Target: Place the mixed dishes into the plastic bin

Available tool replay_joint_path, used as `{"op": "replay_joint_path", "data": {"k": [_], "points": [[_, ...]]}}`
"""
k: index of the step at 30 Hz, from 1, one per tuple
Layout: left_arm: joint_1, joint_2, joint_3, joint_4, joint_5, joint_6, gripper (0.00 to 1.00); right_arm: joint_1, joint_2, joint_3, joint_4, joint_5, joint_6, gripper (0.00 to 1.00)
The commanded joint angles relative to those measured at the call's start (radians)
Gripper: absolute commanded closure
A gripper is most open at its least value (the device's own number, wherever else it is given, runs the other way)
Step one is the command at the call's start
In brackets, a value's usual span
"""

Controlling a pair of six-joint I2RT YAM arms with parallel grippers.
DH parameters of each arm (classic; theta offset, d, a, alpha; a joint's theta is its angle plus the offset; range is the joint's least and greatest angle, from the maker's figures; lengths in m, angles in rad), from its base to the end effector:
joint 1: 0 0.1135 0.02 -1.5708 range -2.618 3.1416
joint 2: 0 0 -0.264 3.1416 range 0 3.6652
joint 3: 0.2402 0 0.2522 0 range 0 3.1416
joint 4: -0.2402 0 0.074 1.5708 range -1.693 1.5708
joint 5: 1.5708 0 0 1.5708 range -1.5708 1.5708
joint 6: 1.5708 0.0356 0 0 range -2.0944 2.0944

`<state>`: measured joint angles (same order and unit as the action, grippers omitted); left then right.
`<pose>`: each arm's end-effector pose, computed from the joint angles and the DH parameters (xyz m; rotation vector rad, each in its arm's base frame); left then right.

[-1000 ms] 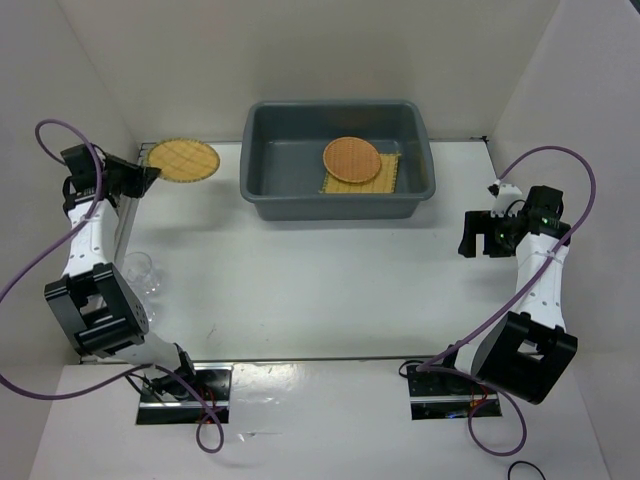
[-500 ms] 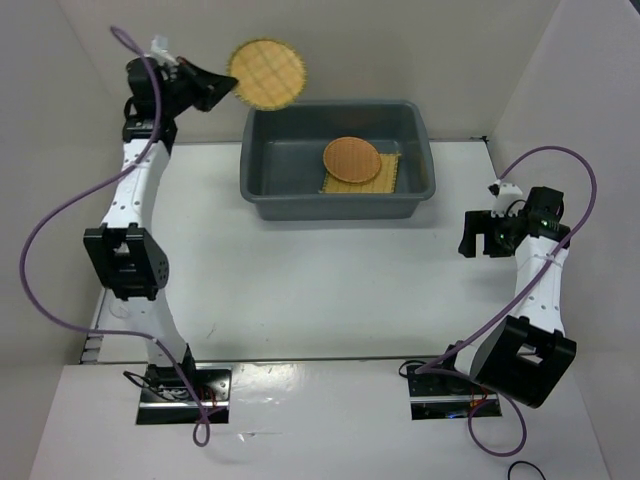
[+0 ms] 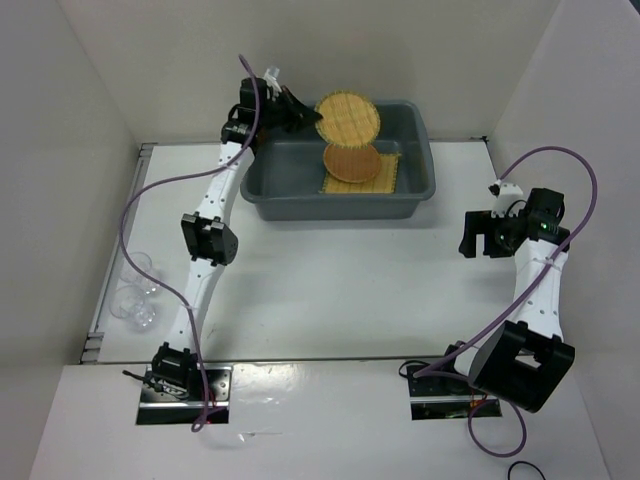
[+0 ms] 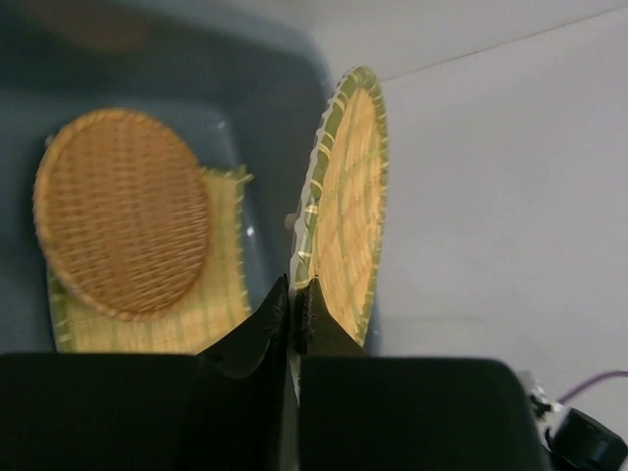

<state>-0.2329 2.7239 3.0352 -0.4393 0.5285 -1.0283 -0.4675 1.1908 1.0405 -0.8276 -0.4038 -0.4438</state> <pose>0.5602 -0.1513 0.3394 -0.3079 1.8601 -1.3521 0.2142 -0.0925 0.2928 -0.1235 2.4387 0.1204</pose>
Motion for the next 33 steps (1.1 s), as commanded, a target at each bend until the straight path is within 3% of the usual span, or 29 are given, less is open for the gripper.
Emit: {"op": "replay_joint_path", "data": {"k": [1, 8, 25, 31, 32, 33], "points": [[-0.008, 0.075, 0.079, 0.031, 0.005, -0.071, 1.0, -0.013, -0.036, -0.002, 0.041, -0.003, -0.01, 0.02], [-0.029, 0.175, 0.103, 0.02, -0.039, -0.094, 1.0, -0.04, -0.036, -0.002, 0.05, -0.003, -0.01, 0.02], [-0.059, 0.352, 0.103, 0.215, -0.061, -0.239, 0.99, -0.135, -0.017, -0.002, 0.05, -0.023, -0.019, 0.02], [-0.068, 0.361, 0.103, 0.234, -0.082, -0.248, 0.83, -0.155, 0.001, -0.002, 0.041, -0.032, -0.019, 0.02], [-0.068, 0.361, 0.103, 0.234, -0.082, -0.248, 0.72, -0.155, 0.001, -0.002, 0.041, -0.032, -0.019, 0.02], [-0.068, 0.361, 0.103, 0.234, -0.082, -0.248, 0.52, -0.164, 0.001, -0.002, 0.041, -0.041, -0.029, 0.02]]}}
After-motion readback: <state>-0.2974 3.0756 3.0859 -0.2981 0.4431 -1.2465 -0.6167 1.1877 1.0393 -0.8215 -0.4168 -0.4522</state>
